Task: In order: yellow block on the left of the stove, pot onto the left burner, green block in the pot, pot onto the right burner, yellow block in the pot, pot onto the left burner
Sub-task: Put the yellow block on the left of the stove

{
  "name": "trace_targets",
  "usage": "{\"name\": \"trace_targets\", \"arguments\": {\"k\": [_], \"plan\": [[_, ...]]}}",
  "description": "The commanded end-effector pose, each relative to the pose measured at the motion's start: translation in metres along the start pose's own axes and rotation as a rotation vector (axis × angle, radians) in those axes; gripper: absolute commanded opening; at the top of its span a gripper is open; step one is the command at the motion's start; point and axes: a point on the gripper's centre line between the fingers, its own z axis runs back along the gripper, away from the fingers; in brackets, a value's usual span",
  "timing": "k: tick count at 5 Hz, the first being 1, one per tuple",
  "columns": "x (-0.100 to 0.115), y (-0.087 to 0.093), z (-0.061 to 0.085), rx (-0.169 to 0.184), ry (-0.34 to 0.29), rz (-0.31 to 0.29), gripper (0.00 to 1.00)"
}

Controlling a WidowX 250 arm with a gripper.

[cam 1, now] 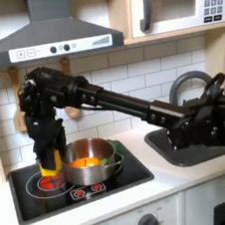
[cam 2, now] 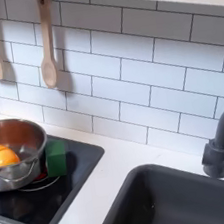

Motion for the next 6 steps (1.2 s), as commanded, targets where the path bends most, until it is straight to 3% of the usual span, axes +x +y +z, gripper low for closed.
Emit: {"name": "trace_targets", "arguments": {"k": [1,6], "plan": [[0.012,0.014,-0.014,0.019,0.026,0.036,0.0],[0.025,0.025,-0.048,0.063,0.096,0.056,0.0]]}}
